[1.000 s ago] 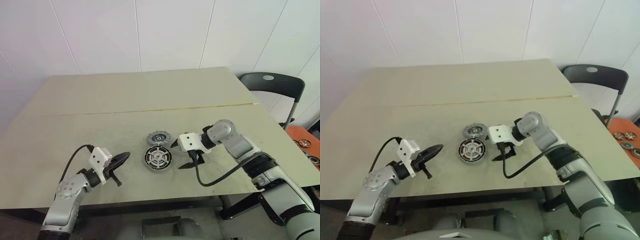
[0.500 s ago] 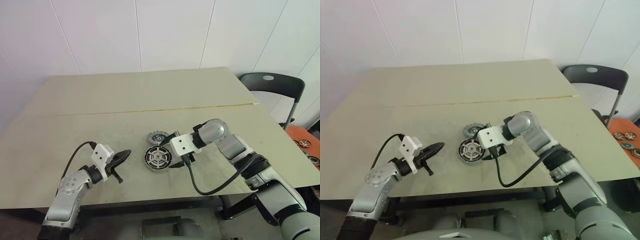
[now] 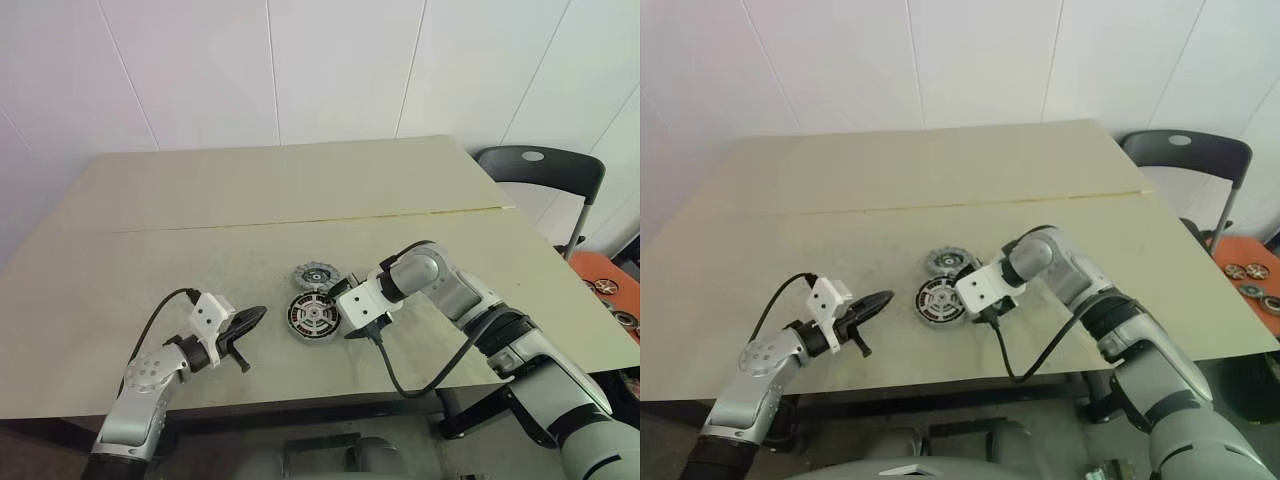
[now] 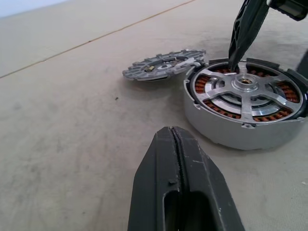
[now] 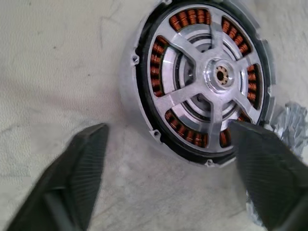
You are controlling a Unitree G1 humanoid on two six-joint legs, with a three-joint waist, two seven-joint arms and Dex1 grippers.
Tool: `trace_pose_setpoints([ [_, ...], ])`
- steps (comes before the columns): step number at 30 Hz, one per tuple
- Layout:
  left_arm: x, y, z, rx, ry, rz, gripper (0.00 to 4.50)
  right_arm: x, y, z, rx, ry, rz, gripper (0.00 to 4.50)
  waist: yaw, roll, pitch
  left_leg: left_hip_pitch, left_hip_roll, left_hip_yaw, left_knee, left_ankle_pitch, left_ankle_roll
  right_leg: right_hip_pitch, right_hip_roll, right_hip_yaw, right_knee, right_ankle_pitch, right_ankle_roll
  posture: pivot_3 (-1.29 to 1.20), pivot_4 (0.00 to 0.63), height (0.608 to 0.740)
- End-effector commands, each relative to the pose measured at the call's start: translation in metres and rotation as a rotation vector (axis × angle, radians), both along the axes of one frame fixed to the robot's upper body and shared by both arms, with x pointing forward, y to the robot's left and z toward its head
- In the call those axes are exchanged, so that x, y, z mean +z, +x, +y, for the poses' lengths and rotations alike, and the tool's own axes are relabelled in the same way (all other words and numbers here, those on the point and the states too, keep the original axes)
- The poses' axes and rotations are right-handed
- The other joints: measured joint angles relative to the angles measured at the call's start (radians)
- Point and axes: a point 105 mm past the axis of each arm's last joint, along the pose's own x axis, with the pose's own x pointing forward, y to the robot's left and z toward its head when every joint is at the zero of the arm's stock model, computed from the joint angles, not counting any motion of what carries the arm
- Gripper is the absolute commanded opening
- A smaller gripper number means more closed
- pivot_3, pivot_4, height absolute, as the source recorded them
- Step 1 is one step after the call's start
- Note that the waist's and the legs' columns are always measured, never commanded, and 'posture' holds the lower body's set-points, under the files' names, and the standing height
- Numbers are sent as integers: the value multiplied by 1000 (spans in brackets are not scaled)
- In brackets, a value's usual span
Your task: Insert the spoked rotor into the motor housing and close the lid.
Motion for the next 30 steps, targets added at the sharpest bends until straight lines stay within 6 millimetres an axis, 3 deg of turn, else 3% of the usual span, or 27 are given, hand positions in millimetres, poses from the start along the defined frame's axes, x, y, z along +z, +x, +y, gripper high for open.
trace_pose_setpoints([
  [1,9,4,-1,-5,-3,-43,0,4,19,-3,-28,-26,-98,2681,1,0,0,0,0,0,2,0,0,0,0,0,1,0,-1,0,0,740],
  [4,7,5,-3,-8,-2,-40,0,8,25,0,-30,-12,-127,1715,0,1,0,1,0,0,3,0,0,1,1,0,3,0,-1,0,0,740],
  [12,5,7,-3,-16,4,-37,0,6,21,5,-17,12,-105,1637,-5,1,0,1,1,0,3,0,0,-1,1,1,3,1,-1,0,0,740],
  [17,3,8,-4,-22,15,-35,0,9,21,6,-23,32,-110,567,-3,1,0,0,2,0,3,0,0,-1,0,1,3,1,-1,0,0,740],
  [21,2,8,-4,-24,19,-35,0,11,17,6,-12,36,-85,567,8,1,0,-1,2,0,3,0,0,-1,0,0,3,1,-1,0,0,740],
  [24,1,9,-3,-24,23,-34,0,15,16,11,-3,52,-78,114,6,1,0,-3,1,0,3,0,0,-2,-1,0,2,1,-1,0,0,740],
  [30,-2,9,-5,-28,31,-32,0,18,10,18,0,69,-42,77,5,1,1,-3,1,0,2,0,0,-3,-1,0,1,1,-1,0,0,740],
])
